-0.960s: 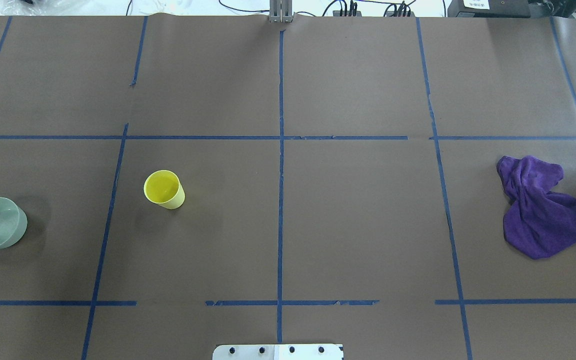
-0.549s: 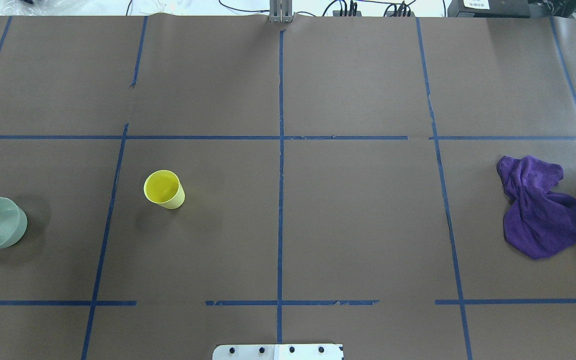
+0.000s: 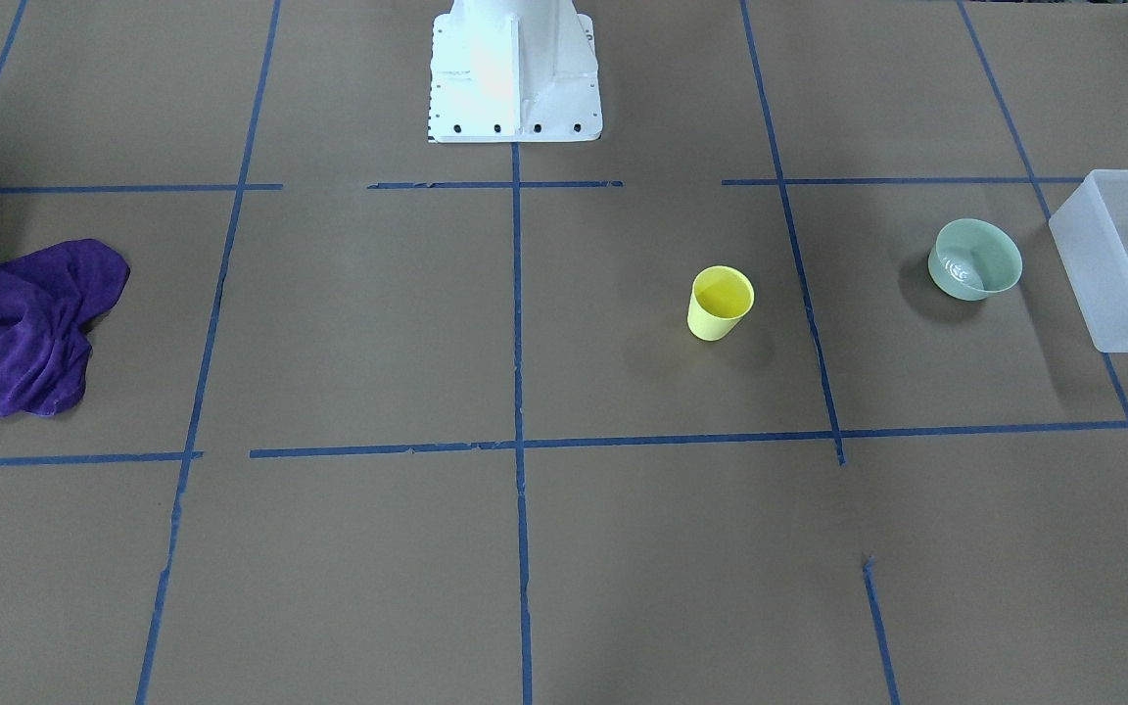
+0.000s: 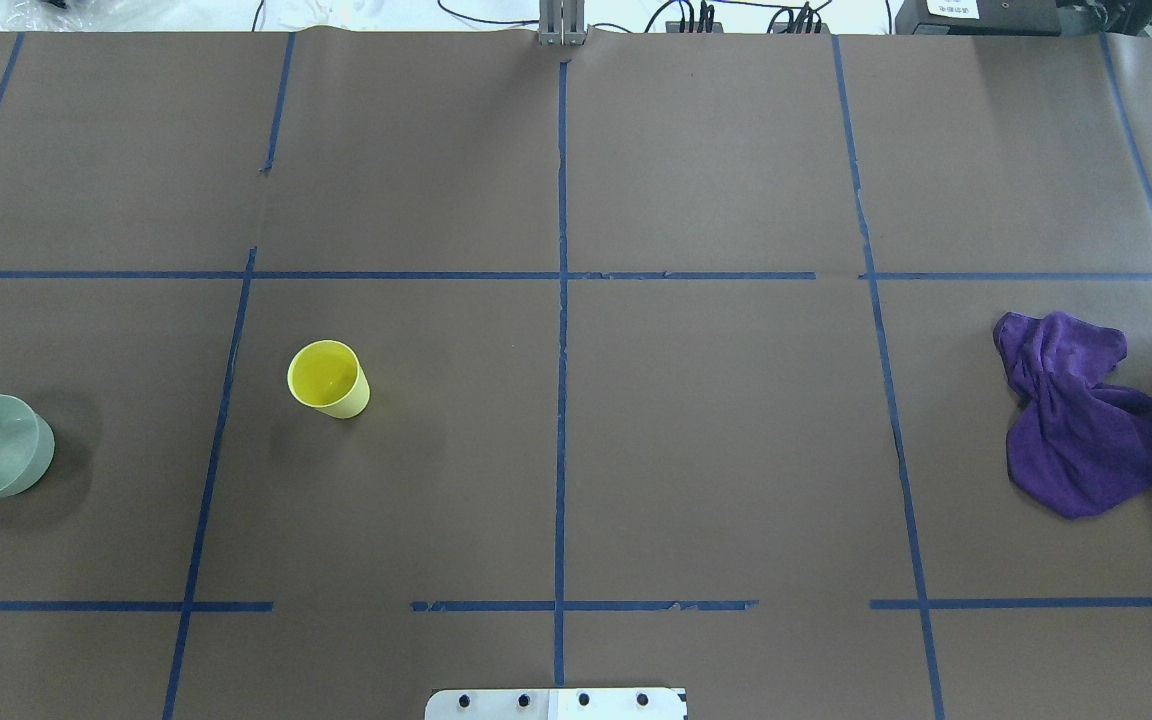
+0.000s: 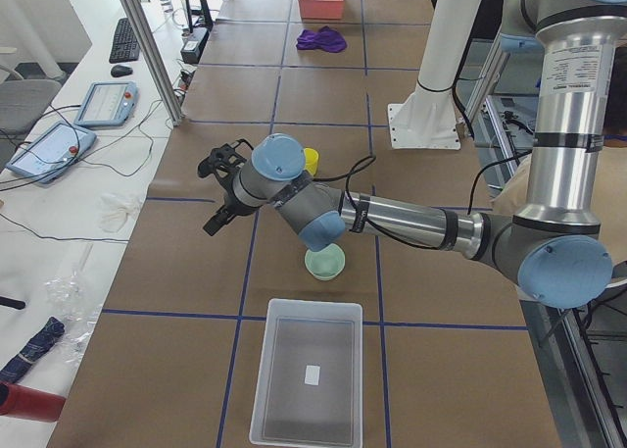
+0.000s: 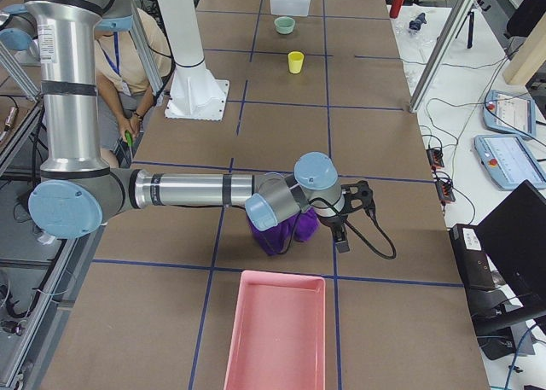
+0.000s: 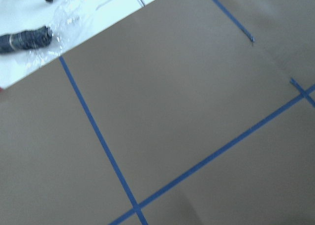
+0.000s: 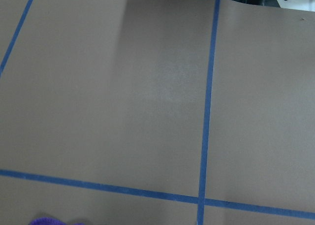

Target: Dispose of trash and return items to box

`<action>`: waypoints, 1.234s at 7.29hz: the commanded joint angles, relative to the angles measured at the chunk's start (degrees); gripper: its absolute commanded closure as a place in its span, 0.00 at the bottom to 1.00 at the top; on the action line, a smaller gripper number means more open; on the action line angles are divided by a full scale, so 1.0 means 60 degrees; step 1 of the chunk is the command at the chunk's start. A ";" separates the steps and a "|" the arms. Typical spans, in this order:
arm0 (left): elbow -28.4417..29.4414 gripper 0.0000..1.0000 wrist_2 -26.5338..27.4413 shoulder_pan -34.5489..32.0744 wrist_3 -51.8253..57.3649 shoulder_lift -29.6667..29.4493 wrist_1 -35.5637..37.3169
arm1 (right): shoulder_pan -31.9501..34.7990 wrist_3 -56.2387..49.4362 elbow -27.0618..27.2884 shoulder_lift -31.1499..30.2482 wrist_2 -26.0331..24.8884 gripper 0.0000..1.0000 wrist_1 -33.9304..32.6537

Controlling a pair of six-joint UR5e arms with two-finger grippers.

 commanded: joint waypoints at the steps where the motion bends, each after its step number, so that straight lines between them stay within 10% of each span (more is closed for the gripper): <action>1: -0.0147 0.00 0.0158 0.1428 -0.2488 -0.0347 -0.1354 | -0.0005 0.0632 0.0018 -0.0508 -0.0335 0.00 0.1201; 3: -0.1009 0.00 0.1982 0.3023 -0.3099 -0.0802 -0.1327 | 0.0024 0.0491 0.0162 -0.0599 -0.0235 0.00 0.1236; 5: -0.0925 0.00 0.1101 0.3500 -0.3796 -0.0774 -0.1283 | -0.0005 0.0433 0.0267 -0.0642 0.0363 0.00 0.1147; 9: -0.1524 0.00 0.2310 0.4026 -0.5059 0.1144 -0.1283 | -0.0283 -0.1491 0.0399 -0.1258 0.0103 0.00 0.1841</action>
